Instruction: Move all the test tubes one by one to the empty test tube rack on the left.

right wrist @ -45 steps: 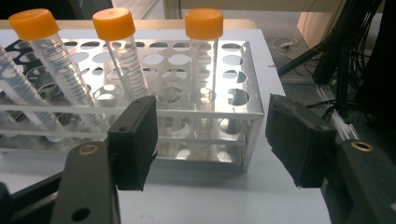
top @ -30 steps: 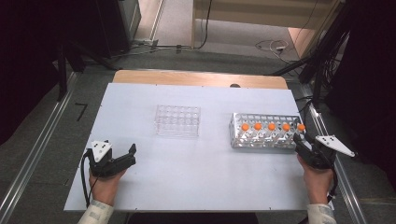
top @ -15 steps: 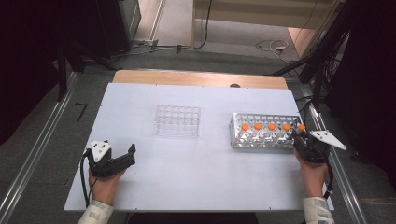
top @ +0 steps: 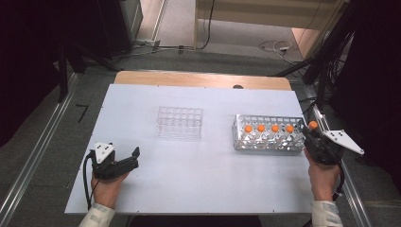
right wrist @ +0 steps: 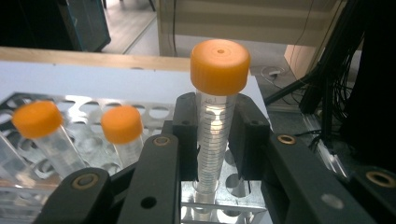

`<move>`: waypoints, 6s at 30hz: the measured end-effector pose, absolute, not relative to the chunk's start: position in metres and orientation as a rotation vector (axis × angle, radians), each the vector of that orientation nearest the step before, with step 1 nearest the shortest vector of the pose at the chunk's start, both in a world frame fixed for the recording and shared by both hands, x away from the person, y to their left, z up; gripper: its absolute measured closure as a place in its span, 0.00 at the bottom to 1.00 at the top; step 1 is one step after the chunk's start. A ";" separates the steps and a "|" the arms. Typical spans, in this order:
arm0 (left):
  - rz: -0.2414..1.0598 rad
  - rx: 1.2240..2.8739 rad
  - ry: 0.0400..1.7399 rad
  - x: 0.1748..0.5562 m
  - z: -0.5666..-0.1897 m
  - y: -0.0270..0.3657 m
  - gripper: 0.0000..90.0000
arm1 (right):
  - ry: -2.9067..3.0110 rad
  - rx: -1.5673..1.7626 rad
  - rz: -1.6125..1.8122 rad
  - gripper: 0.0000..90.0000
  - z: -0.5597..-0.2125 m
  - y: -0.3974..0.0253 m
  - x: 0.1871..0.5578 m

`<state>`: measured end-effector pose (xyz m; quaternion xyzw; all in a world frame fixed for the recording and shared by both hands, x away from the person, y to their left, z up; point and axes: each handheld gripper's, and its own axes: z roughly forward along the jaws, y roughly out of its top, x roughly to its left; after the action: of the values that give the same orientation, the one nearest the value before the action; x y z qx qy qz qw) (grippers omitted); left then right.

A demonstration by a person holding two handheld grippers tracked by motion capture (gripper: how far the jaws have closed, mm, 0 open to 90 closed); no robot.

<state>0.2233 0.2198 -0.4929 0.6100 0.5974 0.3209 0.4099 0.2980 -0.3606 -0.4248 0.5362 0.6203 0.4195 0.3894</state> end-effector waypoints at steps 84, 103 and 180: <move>0.537 1.694 1.009 0.236 -0.431 0.082 0.24 | 2.210 0.947 1.265 0.80 -0.451 -0.138 0.266; 0.491 1.784 0.896 0.245 -0.430 0.057 0.64 | 2.273 0.877 1.290 0.80 -0.451 -0.107 0.260; 0.603 1.663 1.175 0.341 -0.432 0.075 0.75 | 2.254 1.035 1.265 0.31 -0.465 -0.210 0.235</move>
<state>0.3415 0.0752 -0.4323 0.6838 0.4833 0.2477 0.4872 0.2346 -0.2097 -0.4650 0.3659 0.7966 0.4470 0.1779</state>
